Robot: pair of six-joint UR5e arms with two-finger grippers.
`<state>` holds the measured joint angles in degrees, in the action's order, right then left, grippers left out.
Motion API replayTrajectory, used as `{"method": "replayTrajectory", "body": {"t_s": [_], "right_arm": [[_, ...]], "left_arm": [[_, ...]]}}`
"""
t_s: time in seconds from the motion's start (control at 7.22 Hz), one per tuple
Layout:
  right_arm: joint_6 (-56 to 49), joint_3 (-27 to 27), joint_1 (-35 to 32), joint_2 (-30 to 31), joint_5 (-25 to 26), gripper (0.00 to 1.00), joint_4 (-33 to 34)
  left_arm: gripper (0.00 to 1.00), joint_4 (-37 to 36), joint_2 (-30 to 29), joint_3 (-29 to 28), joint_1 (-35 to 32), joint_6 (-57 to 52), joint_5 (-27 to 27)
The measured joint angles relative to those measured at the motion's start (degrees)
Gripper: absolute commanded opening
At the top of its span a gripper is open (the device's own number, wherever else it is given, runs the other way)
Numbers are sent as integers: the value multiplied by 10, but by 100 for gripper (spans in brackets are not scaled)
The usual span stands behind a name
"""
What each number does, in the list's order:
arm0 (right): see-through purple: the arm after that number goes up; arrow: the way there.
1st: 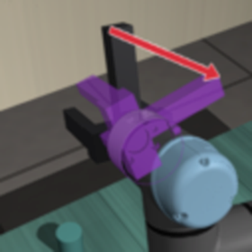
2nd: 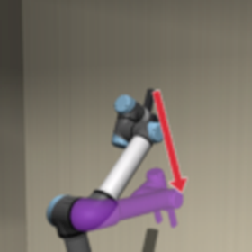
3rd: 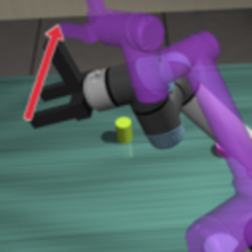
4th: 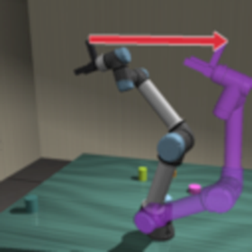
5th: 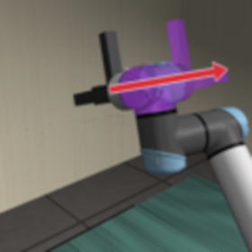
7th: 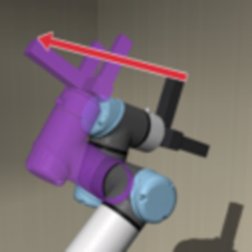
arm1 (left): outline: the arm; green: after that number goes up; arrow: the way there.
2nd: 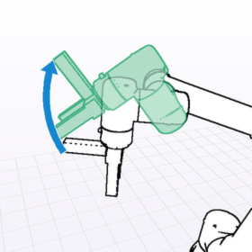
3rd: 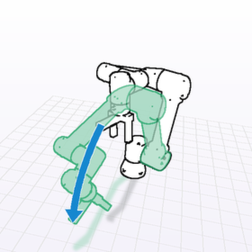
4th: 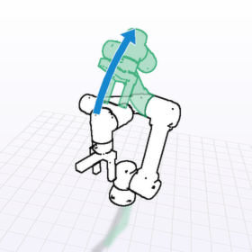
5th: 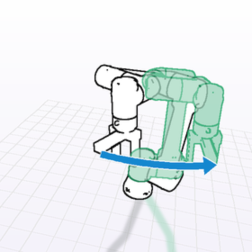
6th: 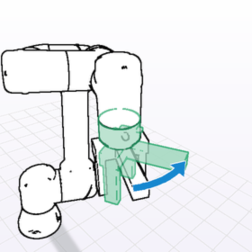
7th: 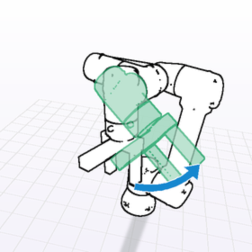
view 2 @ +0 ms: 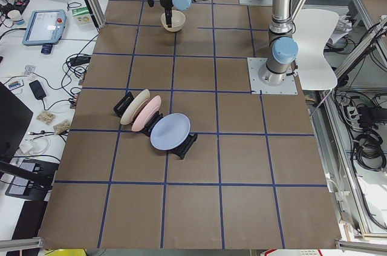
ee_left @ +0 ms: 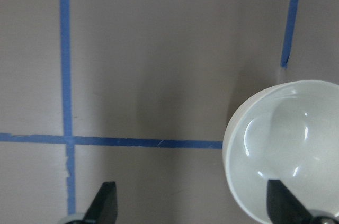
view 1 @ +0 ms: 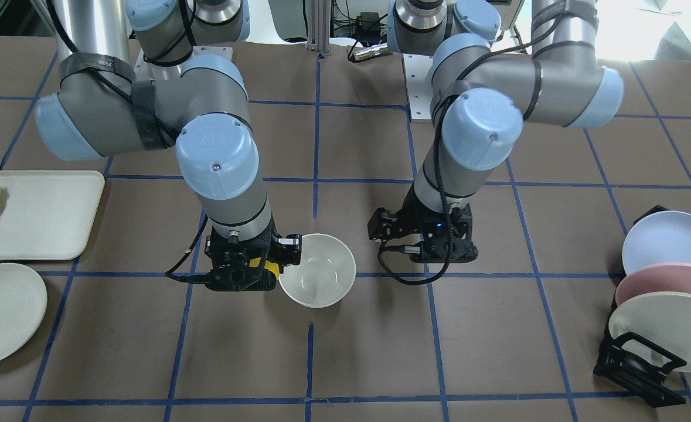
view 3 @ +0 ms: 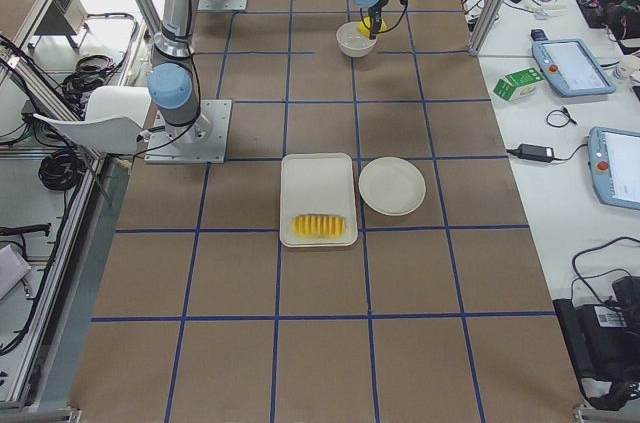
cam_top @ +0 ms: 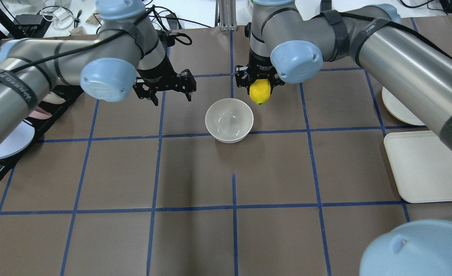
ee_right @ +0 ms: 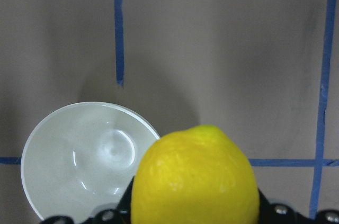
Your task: Place bowl and put lemon in it
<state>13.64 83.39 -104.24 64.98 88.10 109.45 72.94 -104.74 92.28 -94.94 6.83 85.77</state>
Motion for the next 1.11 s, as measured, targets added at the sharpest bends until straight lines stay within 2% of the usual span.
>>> {"method": "replayTrajectory", "body": {"t_s": [0.28,0.55,0.83,0.97,1.11], "right_arm": [[26,9,-39,-22,4,24,24],[39,24,-66,-48,6,26,70],[40,29,-71,-70,2,33,88],[39,30,-73,-75,1,63,90],[38,30,-73,-80,0,100,92]], "left_arm": [[100,60,61,-3,40,-62,12],[100,92,112,-5,52,-83,24],[100,130,146,-17,57,-86,30],[100,138,146,-25,58,-86,31],[100,141,143,-33,59,-86,31]]}}
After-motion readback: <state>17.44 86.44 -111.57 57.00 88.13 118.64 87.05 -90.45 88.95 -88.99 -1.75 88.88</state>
